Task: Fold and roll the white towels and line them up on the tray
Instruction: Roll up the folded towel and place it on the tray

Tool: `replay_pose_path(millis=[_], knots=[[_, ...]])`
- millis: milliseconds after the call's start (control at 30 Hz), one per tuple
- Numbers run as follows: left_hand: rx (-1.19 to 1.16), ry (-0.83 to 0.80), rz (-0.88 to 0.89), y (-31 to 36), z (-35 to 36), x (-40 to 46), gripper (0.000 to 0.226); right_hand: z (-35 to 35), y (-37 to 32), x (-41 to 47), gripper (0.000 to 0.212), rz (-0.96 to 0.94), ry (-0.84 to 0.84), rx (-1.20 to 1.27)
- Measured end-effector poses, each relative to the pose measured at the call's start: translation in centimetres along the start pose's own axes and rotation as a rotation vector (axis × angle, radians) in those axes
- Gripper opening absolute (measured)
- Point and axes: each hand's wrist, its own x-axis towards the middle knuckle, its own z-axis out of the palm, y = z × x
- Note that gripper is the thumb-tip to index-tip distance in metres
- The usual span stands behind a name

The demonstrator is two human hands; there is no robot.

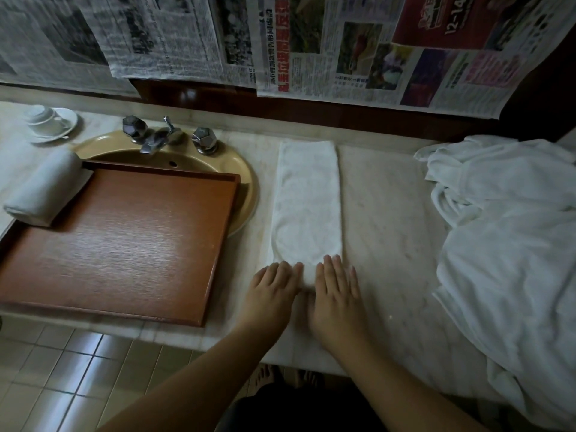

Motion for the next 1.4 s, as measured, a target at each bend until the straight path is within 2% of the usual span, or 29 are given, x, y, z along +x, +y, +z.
replay_pose_path(millis=[100, 233, 400, 533, 600, 667, 767, 867, 967, 1067, 1133, 1200, 1333, 1400], knots=[[0.016, 0.046, 0.08, -0.6, 0.6, 0.4, 0.044, 0.9, 1.8, 0.3, 0.047, -0.084, 0.093, 0.067], [-0.063, -0.009, 0.046, -1.4, 0.0, 1.5, 0.04, 0.0, 3.4, 0.9, 0.036, -0.069, 0.063, 0.185], [-0.243, -0.294, -0.051, -3.0, -2.2, 3.1, 0.057, -1.7, 5.3, 2.0, 0.038, 0.0, -0.209, 0.363], [-0.438, -0.402, -0.247, -3.5, -2.5, 3.3, 0.045, -2.1, 6.1, 3.1, 0.045, 0.077, -0.368, 0.489], [-0.611, -0.382, -0.398, -3.6, -2.3, 3.0, 0.036, -1.9, 6.3, 3.3, 0.043, 0.128, -0.407, 0.562], [-0.696, -0.325, -0.479, -3.3, -2.2, 2.9, 0.03, -1.9, 6.5, 3.6, 0.032, 0.241, -0.391, 0.732], [-0.563, -0.261, -0.516, -2.7, -2.4, 2.9, 0.028, -2.5, 6.4, 4.2, 0.027, 0.356, -0.392, 0.961], [-0.348, -0.143, -0.452, -2.6, -2.0, 2.3, 0.037, -2.4, 6.1, 4.4, 0.018, 0.359, -0.286, 0.956], [-0.214, -0.063, -0.285, -2.7, -1.3, 0.8, 0.042, -1.5, 7.0, 3.3, 0.024, 0.218, -0.194, 0.883], [-0.21, -0.182, -0.218, -2.5, -1.2, -0.6, 0.056, -0.7, 8.7, 1.7, 0.042, -0.01, -0.214, 0.735], [-0.284, -0.274, -0.22, -2.7, -1.5, -0.9, 0.063, -0.8, 9.3, 1.2, 0.05, -0.074, -0.265, 0.721], [-0.439, -0.322, -0.278, -3.3, -1.8, -0.7, 0.061, -0.8, 9.6, 1.2, 0.052, -0.11, -0.283, 0.739], [-0.741, -0.166, -0.485, -4.1, -2.0, -0.7, 0.038, -0.6, 9.6, 1.8, 0.044, -0.026, -0.295, 0.853], [-0.738, -0.086, -0.53, -3.6, -2.0, -0.6, 0.026, -0.7, 9.4, 2.0, 0.041, 0.039, -0.298, 0.928]])
